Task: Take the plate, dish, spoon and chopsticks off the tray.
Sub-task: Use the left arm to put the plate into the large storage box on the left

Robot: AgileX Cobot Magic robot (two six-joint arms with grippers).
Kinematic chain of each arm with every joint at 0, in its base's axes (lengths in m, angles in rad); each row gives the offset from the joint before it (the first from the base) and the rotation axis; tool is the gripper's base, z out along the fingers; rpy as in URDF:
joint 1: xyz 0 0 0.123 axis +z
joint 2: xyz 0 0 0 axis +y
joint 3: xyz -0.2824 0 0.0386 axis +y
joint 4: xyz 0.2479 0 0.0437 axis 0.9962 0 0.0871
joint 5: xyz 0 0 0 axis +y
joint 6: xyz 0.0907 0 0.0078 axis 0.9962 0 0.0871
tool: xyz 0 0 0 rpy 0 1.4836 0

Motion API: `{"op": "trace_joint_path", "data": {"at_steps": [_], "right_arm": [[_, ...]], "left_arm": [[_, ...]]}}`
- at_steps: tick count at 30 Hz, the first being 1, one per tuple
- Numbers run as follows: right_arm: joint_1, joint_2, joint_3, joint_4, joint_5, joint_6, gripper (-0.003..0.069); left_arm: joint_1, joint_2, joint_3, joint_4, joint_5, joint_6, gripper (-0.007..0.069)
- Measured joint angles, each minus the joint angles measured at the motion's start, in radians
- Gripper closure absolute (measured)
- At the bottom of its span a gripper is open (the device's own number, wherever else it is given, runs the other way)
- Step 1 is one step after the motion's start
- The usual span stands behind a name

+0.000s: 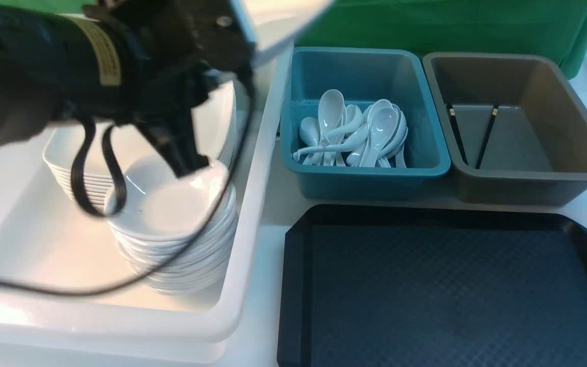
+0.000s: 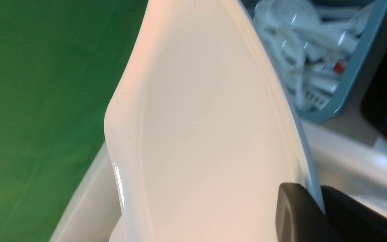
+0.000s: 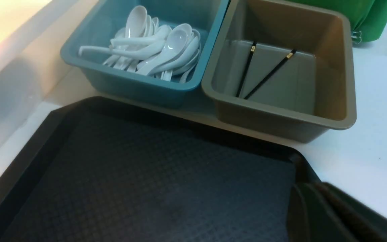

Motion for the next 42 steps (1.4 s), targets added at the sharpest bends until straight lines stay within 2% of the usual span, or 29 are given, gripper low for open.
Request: {"op": "trace_joint_path", "data": {"at_steps": [4,10,25,36,42], "right_arm": [[0.0,0.0,0.0,0.012,0.0,-0.006,0.0628],[0.0,0.0,0.0,0.061,0.0,-0.036,0.0628],[0.0,0.0,0.0,0.123,0.0,-0.053,0.0623],[0.0,0.0,0.0,0.154,0.0,-0.054,0.0622],[0.0,0.0,0.0,0.197,0.0,-0.077,0.0622]], "left_arm": [[0.105,0.088,0.0,0.001,0.018,-0.004,0.0592],[0.155,0.208,-0.011,-0.002,0.032,-0.044,0.0592],[0.164,0.349,-0.159,-0.016,0.133,-0.186,0.0594],[0.164,0.413,-0.188,-0.018,0.097,-0.268,0.0592],[0.164,0.427,-0.189,-0.031,0.075,-0.286,0.0547]]}}
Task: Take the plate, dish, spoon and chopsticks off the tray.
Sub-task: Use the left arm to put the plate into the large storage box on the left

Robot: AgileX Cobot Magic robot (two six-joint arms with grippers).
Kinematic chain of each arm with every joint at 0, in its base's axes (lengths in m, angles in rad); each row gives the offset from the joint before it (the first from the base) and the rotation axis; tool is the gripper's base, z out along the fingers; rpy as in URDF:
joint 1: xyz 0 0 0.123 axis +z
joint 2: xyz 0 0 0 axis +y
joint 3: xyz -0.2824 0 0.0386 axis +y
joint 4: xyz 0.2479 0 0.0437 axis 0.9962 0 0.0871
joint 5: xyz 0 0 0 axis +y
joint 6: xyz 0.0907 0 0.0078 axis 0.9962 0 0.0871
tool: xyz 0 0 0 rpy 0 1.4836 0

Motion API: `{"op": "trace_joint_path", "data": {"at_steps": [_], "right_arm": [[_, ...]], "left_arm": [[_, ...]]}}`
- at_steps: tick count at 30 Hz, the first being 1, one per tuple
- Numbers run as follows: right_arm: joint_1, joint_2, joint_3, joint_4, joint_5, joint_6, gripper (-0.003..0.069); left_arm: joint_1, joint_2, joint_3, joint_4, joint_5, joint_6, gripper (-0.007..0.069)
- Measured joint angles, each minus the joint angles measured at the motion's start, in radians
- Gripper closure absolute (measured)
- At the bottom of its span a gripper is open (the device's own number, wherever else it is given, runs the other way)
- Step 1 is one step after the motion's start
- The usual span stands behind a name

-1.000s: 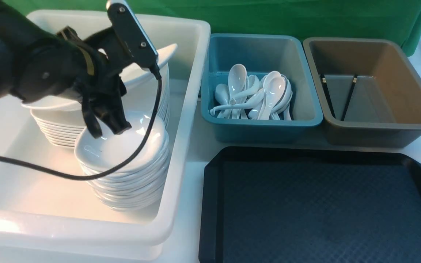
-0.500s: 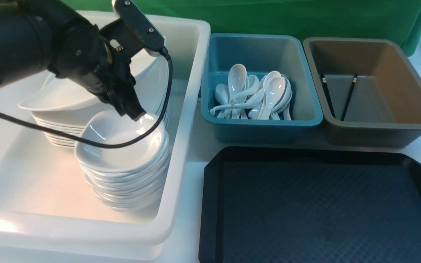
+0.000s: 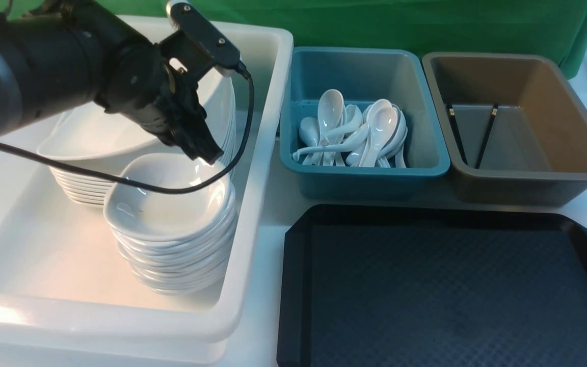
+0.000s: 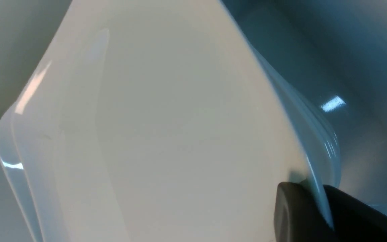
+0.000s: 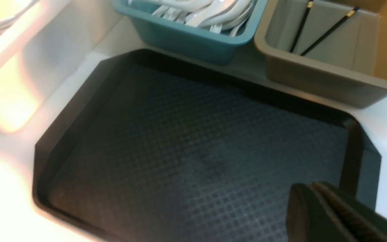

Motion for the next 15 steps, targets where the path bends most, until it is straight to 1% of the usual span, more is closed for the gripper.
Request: {"op": "trace_joint_path", "data": {"at_steps": [2,4,8,9,10,15], "right_arm": [[0.0,0.0,0.0,0.023,0.0,-0.002,0.062],[0.0,0.0,0.0,0.033,0.0,-0.002,0.0618],[0.0,0.0,0.0,0.066,0.0,-0.002,0.0613],[0.0,0.0,0.0,0.068,0.0,-0.003,0.0613],[0.0,0.0,0.0,0.085,0.0,-0.005,0.061],[0.0,0.0,0.0,0.112,0.0,-0.011,0.0604]], "left_arm": [[0.0,0.004,0.0,-0.003,-0.013,-0.001,0.0489],[0.0,0.004,0.0,-0.003,-0.021,-0.002,0.0463],[0.0,0.004,0.0,-0.003,-0.067,-0.003,0.0342],[0.0,0.004,0.0,-0.003,-0.067,-0.003,0.0342],[0.0,0.004,0.0,-0.006,-0.082,-0.003,0.0313],[0.0,0.004,0.0,-0.023,-0.088,-0.005,0.0251]]}}
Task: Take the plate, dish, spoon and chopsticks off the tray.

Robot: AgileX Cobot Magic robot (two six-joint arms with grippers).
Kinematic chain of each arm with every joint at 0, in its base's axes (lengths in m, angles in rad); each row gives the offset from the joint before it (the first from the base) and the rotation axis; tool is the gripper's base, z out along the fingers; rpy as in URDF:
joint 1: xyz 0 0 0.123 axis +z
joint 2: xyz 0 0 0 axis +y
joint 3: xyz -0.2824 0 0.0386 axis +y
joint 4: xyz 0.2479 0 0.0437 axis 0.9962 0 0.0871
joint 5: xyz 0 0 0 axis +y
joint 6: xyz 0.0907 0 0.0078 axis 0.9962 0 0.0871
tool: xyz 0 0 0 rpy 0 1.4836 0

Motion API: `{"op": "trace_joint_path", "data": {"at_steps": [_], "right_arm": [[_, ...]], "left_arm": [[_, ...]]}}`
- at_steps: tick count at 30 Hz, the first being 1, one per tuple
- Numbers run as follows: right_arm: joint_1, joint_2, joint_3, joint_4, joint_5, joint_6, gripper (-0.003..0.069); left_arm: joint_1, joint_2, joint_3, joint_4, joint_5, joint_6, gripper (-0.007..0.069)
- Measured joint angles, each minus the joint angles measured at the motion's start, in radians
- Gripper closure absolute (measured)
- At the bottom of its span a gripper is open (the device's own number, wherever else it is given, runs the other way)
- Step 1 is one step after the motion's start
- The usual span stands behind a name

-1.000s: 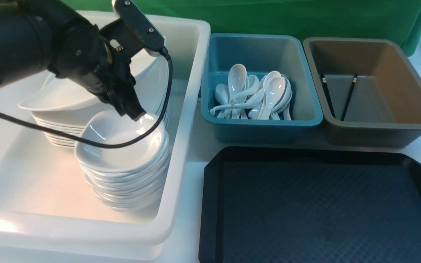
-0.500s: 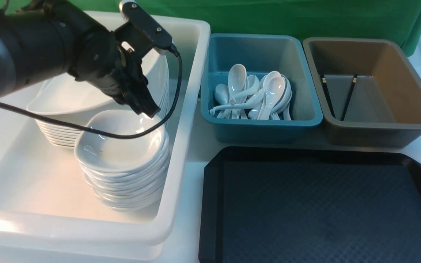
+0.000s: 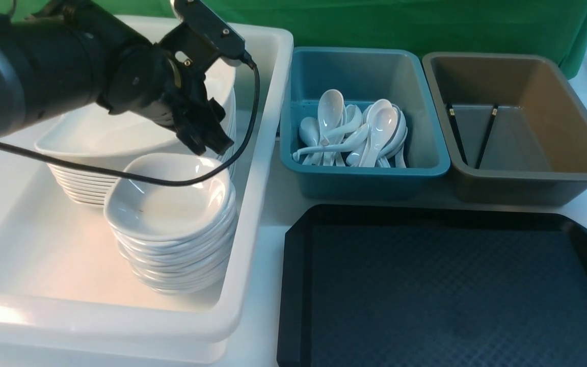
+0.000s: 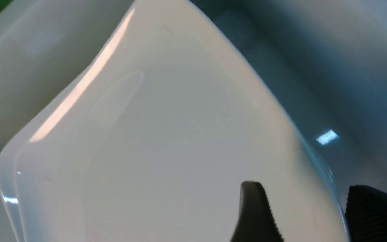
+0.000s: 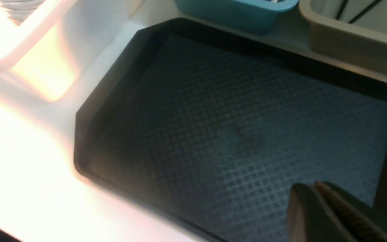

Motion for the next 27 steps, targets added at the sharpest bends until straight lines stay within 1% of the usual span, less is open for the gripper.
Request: {"op": "trace_joint_path", "data": {"at_steps": [3,8,11,13,15,16,18,19,20,23,27], "right_arm": [[0.0,0.0,0.0,0.002,0.0,-0.002,0.0603],[0.0,0.0,0.0,0.004,0.0,-0.009,0.0598],[0.0,0.0,0.0,0.008,0.0,-0.009,0.0591],[0.0,0.0,0.0,0.008,0.0,-0.009,0.0589],[0.0,0.0,0.0,0.008,0.0,-0.01,0.0588],[0.0,0.0,0.0,0.008,0.0,-0.01,0.0588],[0.0,0.0,0.0,0.008,0.0,-0.01,0.0588],[0.0,0.0,0.0,0.008,0.0,-0.01,0.0588],[0.0,0.0,0.0,0.007,0.0,-0.01,0.0588],[0.0,0.0,0.0,0.005,0.0,-0.01,0.0588],[0.0,0.0,0.0,0.0,0.0,-0.01,0.0599]], "left_arm": [[0.0,0.0,0.0,-0.011,-0.01,0.0,0.0226],[0.0,-0.009,0.0,-0.044,-0.013,0.0,0.0218],[0.0,-0.06,0.0,-0.105,-0.01,0.0,0.0218],[-0.001,-0.106,0.0,-0.145,-0.005,-0.003,0.0232],[-0.013,-0.217,0.016,-0.232,0.0,-0.016,0.0316],[-0.014,-0.239,0.022,-0.24,-0.001,-0.017,0.0335],[-0.045,-0.378,0.08,-0.322,-0.047,-0.013,0.0454],[-0.068,-0.474,0.136,-0.364,-0.094,-0.002,0.0531],[-0.086,-0.539,0.183,-0.381,-0.132,0.003,0.0568],[-0.123,-0.695,0.318,-0.419,-0.214,0.008,0.0608],[-0.167,-0.911,0.583,-0.482,-0.402,0.009,0.0617]]}}
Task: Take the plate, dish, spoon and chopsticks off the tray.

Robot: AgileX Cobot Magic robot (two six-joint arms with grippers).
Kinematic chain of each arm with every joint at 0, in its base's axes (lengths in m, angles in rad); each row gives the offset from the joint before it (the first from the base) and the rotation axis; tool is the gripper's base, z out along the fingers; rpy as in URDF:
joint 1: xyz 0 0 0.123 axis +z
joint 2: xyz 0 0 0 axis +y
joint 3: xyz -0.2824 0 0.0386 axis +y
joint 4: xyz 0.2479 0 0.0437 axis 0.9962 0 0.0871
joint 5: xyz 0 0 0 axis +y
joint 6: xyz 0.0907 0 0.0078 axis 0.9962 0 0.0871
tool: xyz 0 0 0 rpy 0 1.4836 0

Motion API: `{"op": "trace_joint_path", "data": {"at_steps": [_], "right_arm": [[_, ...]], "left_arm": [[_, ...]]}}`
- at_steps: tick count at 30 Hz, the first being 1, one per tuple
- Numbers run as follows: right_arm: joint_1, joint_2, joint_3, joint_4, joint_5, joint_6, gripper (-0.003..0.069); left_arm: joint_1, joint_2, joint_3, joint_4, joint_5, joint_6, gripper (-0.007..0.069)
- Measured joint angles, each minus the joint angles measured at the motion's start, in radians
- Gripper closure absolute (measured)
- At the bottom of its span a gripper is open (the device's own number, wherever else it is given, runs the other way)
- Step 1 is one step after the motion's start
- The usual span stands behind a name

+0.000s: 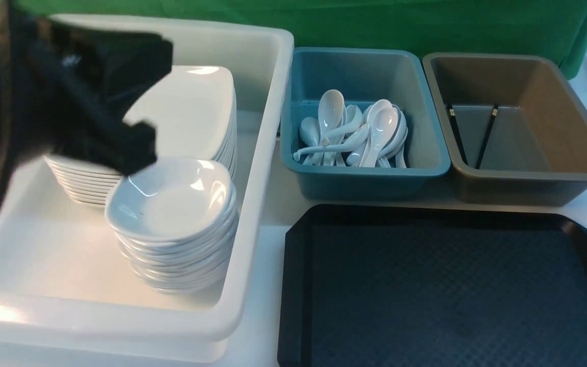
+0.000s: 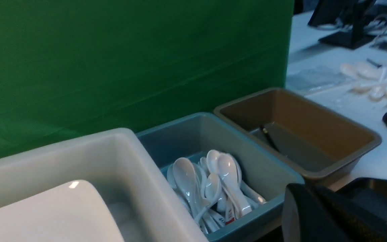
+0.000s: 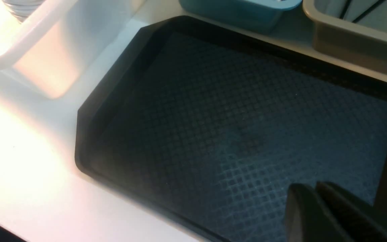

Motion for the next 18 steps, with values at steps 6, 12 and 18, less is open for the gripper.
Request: {"op": "trace_joint_path", "data": {"at_steps": [6,12,18], "right_arm": [[0.0,0.0,0.0,-0.03,-0.007,0.012,0.0637],[0.0,0.0,0.0,-0.038,-0.047,0.019,0.0635],[0.0,0.0,0.0,-0.038,-0.05,0.019,0.0617]], "left_arm": [[-0.008,-0.146,0.317,-0.032,-0.304,0.0,0.0617],[-0.01,-0.175,0.514,-0.036,-0.58,0.004,0.0617],[-0.01,-0.16,0.606,-0.031,-0.589,0.004,0.0617]]}}
